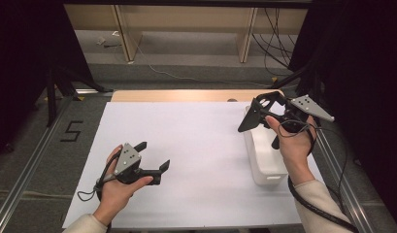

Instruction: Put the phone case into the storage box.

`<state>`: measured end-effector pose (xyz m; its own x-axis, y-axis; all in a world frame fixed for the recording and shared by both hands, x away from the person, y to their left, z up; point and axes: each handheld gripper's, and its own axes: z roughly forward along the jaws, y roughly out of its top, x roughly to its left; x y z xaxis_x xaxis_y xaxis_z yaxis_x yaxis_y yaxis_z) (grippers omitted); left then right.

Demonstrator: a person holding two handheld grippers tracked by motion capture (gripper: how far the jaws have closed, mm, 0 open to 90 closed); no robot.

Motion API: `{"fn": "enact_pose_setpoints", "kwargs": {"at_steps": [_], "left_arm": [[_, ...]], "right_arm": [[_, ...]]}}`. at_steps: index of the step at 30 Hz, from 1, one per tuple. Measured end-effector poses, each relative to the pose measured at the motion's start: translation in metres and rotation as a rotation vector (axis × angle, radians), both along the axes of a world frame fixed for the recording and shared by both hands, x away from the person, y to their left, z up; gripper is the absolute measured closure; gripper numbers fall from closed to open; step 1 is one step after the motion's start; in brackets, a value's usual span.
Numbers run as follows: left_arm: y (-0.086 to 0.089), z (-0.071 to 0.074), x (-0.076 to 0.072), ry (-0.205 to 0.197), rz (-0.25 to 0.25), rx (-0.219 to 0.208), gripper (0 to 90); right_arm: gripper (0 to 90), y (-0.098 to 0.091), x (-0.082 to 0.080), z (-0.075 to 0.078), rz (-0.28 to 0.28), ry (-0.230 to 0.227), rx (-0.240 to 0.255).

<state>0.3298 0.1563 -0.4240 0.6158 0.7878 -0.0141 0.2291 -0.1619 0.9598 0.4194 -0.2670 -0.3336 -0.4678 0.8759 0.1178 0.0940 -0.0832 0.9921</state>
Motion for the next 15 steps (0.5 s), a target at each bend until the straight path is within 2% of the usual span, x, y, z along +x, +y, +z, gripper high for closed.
{"fn": "enact_pose_setpoints", "kwargs": {"at_steps": [15], "left_arm": [[-0.0003,0.0007,-0.0005,-0.003,-0.001,-0.001,2.9]], "right_arm": [[15.1,-0.0035,0.0014,-0.0009,-0.018,0.002,-0.007]]}}
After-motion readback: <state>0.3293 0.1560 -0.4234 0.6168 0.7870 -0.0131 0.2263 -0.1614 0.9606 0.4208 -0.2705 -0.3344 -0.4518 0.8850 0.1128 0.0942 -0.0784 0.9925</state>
